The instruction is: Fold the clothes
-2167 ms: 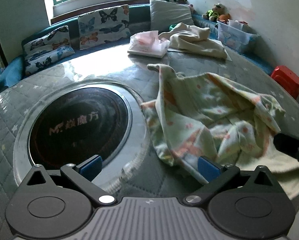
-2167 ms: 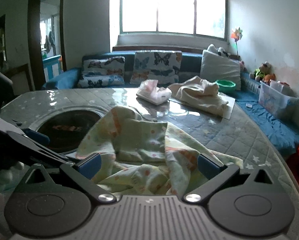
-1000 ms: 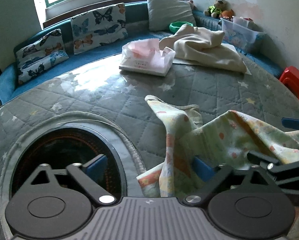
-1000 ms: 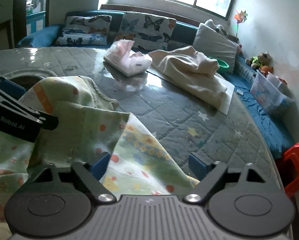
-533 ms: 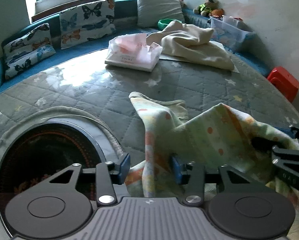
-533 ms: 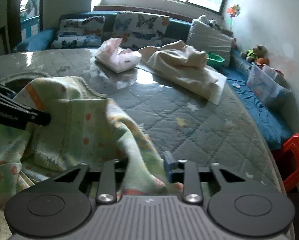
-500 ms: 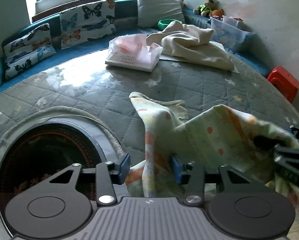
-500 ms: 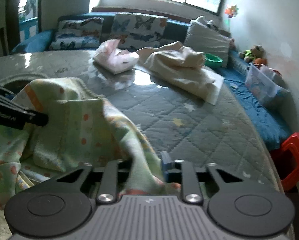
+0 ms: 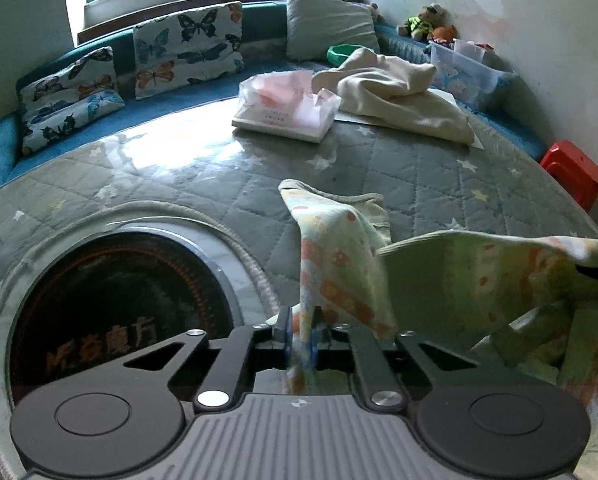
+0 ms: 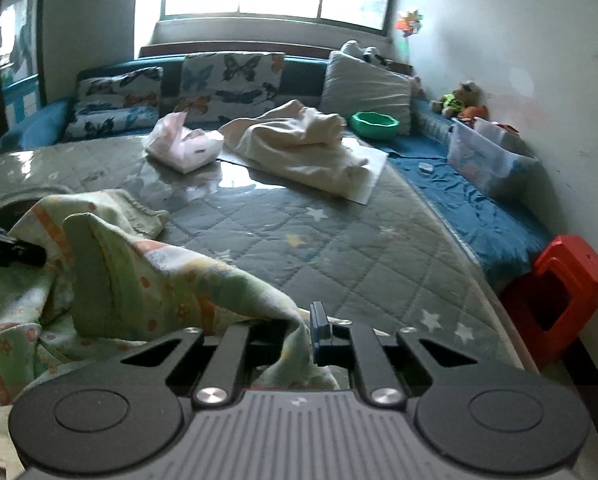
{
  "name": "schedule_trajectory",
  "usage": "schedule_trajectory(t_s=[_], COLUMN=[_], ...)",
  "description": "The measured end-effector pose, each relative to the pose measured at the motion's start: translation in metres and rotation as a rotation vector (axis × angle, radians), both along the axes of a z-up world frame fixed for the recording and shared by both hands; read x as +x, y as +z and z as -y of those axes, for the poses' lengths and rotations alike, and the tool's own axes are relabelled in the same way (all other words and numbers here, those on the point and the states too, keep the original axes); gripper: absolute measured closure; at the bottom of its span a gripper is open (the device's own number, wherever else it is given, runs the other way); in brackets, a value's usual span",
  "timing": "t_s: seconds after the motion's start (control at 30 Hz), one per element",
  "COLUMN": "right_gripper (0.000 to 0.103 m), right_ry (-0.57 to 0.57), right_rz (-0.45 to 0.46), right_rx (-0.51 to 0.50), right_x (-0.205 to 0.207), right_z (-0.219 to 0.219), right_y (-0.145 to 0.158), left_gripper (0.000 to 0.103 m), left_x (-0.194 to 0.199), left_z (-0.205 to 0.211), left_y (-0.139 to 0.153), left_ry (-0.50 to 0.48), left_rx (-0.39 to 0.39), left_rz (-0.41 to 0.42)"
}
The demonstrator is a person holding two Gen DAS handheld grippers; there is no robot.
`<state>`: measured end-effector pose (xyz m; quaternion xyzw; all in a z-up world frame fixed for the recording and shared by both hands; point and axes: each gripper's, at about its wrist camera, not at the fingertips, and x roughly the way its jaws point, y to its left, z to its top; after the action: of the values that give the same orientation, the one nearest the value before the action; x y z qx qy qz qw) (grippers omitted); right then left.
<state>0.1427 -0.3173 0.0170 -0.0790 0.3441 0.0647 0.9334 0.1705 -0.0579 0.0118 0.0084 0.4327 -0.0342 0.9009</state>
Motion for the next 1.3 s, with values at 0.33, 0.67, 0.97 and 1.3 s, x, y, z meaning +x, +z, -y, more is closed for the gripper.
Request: schedule_trajectory(t_s=[0.33,0.67,0.97,1.3], right_gripper=[0.094,0.093,0.078,0.049], right_ry=[-0.100,-0.180,-0.196,-0.089], right_rz=[0.026,0.005,-0.071,-0.045], right_rx=[0.033,0.067,0.077,0.014], right_x=[-0.039,-0.094,-0.131,-0.166], right_z=[0.035,0.063,0.071,0.058], right_y=[0.005,-0.002,-0.023,-0.007], left_gripper=[0.097,0.098,0.084,0.045], left_x=[-0.042,-0.096,-0.092,-0.032], left_z=[-0.019,-0.053,-0.051,-0.032], left_y=[0.011,0.016,0.018,0.002], left_ry=[0.036,0.078,0.061,0.102], left_rx=[-0.010,-0.028,-0.086,-0.088], left_rz=[0.050,0.082,0.063,0.032])
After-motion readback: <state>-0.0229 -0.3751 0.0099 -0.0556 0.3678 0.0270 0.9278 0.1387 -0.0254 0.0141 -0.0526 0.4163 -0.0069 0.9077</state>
